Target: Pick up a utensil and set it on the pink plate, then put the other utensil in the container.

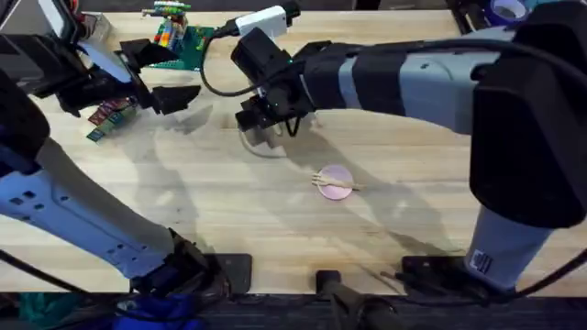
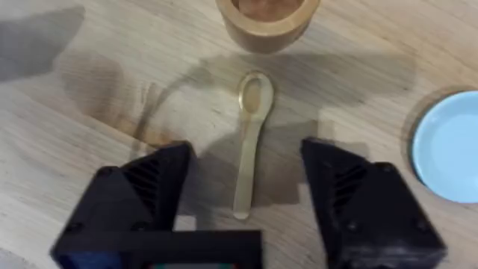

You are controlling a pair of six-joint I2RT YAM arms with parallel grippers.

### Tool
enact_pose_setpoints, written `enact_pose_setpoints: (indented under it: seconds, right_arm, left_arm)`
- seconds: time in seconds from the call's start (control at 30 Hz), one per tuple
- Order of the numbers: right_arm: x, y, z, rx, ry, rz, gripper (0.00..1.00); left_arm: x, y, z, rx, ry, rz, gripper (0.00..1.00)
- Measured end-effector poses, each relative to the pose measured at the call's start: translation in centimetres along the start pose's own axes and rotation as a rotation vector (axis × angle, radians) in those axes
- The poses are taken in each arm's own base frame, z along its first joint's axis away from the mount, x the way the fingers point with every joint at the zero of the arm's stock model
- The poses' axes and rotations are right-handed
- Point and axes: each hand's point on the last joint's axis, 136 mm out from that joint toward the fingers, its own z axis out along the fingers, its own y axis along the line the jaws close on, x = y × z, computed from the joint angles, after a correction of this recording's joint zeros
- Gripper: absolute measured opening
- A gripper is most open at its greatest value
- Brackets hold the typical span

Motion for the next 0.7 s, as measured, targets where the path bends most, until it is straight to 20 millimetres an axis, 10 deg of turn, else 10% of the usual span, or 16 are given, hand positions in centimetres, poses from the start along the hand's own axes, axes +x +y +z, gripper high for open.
enact_pose_setpoints:
  seconds: [0.3,0.7]
  right_arm:
    - [-0.05,0.40,-0.06,-0.023,0.003,0.002,0.084]
    - [-0.18,0.43,-0.10,-0.024,0.000,0.002,0.031]
  left_arm:
    - [0.00,0.00,0.00,0.000,0.000,0.000,0.993]
    - [0.00,0.00,0.00,0.000,0.000,0.000,0.993]
